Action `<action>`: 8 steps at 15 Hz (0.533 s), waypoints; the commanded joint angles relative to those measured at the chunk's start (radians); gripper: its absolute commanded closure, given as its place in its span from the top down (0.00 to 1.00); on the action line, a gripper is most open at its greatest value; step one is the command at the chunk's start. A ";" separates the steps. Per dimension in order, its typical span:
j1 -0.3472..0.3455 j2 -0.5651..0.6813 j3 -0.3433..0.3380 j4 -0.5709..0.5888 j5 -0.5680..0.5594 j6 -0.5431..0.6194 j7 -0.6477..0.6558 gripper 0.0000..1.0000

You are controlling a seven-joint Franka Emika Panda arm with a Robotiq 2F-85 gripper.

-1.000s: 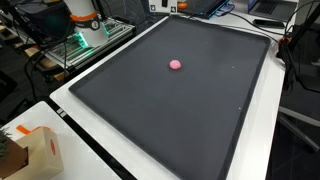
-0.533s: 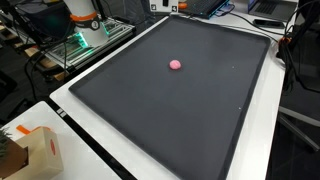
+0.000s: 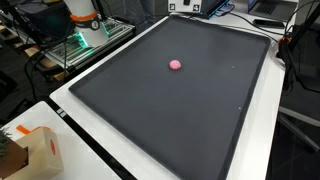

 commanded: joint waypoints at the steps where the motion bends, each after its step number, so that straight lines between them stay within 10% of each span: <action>1: 0.019 0.185 -0.014 0.185 -0.068 -0.128 0.019 0.01; 8: 0.103 0.468 -0.049 0.444 -0.181 -0.434 0.000 0.01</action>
